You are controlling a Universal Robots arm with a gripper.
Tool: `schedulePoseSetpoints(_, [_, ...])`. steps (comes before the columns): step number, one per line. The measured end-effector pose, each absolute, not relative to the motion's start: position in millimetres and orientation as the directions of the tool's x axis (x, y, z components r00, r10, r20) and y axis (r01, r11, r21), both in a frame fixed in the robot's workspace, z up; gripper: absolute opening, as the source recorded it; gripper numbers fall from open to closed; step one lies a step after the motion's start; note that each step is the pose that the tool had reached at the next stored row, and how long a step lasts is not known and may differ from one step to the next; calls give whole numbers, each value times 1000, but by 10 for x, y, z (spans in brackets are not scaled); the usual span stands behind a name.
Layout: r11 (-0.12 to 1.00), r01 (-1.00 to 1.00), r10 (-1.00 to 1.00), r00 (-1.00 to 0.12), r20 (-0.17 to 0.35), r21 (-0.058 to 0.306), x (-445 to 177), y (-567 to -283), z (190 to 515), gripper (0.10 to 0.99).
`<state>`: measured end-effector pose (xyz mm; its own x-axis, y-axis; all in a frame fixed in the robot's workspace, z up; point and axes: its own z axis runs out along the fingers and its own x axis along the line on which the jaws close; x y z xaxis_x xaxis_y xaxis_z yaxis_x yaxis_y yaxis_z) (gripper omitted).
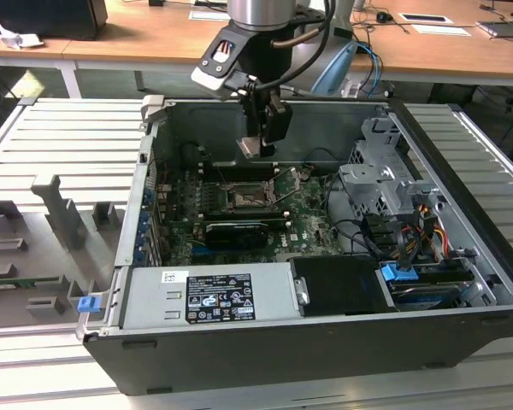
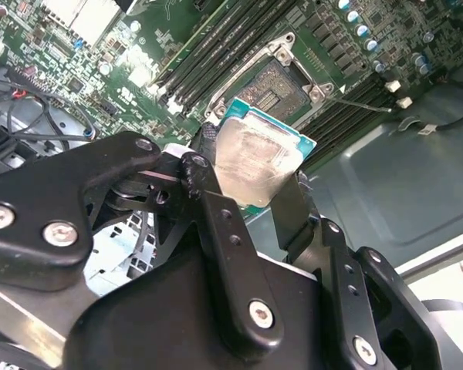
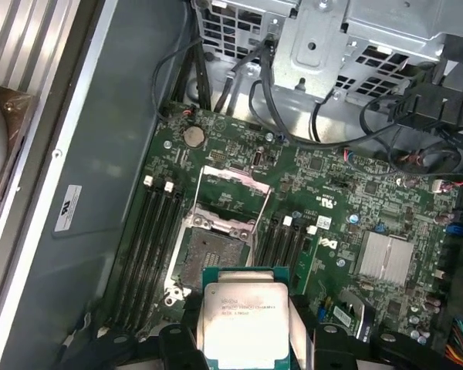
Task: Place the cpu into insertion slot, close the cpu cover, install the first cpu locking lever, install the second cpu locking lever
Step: 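Place the cpu into insertion slot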
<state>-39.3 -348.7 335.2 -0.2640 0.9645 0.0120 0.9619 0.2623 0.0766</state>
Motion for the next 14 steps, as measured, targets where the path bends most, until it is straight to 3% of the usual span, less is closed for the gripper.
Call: schedulePoseSetpoints(14, [142,987,990,-143,12,77,-393,-3487,3317,529])
